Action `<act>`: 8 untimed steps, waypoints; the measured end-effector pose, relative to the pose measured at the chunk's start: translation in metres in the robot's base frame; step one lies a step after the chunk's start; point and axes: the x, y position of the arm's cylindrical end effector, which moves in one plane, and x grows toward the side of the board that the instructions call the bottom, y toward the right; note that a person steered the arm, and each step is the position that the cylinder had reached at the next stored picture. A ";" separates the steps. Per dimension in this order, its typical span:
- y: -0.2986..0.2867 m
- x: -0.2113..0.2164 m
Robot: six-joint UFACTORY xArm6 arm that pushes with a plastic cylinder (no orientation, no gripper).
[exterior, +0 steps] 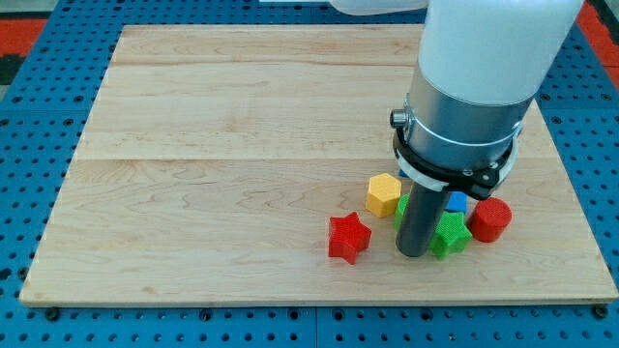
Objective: Push the red star closer to the green circle
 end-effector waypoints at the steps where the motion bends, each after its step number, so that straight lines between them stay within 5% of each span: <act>1: -0.030 0.003; 2: -0.010 0.011; 4: -0.147 0.039; 8: -0.004 -0.029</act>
